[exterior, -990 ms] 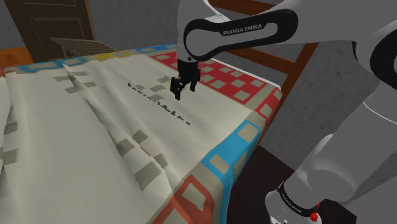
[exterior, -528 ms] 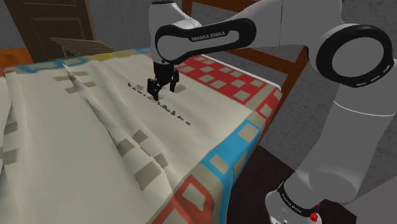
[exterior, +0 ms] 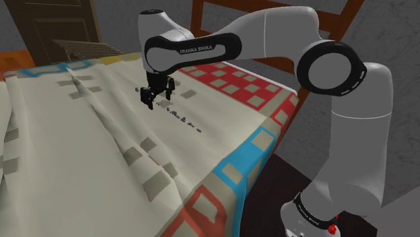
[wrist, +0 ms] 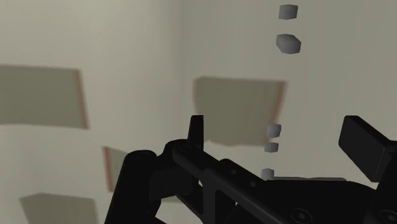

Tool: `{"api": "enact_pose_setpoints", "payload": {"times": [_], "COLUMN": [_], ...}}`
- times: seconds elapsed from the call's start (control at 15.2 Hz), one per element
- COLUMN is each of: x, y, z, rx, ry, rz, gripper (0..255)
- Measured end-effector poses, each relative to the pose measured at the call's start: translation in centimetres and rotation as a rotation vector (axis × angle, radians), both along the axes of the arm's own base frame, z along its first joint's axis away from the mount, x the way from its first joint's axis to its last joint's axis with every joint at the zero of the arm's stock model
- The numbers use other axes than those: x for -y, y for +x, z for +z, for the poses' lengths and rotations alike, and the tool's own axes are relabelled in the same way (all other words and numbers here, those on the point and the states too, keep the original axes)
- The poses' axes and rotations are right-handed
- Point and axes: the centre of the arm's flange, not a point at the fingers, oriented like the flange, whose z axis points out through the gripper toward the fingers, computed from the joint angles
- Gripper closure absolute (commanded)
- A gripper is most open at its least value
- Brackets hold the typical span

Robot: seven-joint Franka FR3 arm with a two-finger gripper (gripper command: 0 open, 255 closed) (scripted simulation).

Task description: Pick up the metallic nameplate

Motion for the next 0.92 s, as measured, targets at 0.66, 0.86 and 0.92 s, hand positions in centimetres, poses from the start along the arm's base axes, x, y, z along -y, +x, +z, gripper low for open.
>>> {"api": "enact_pose_setpoints", "payload": {"times": [0.66,0.86,0.92], "x": [-0.2,-0.2,-0.2], "y": [0.1,0.1,0.1], "z": [-2.2,-2.2,-2.2], "rx": [0.003,0.003,0.003], "ry": [0.003,0.003,0.003], "rz": [0.003,0.003,0.003], "gripper": [255,255,255]}}
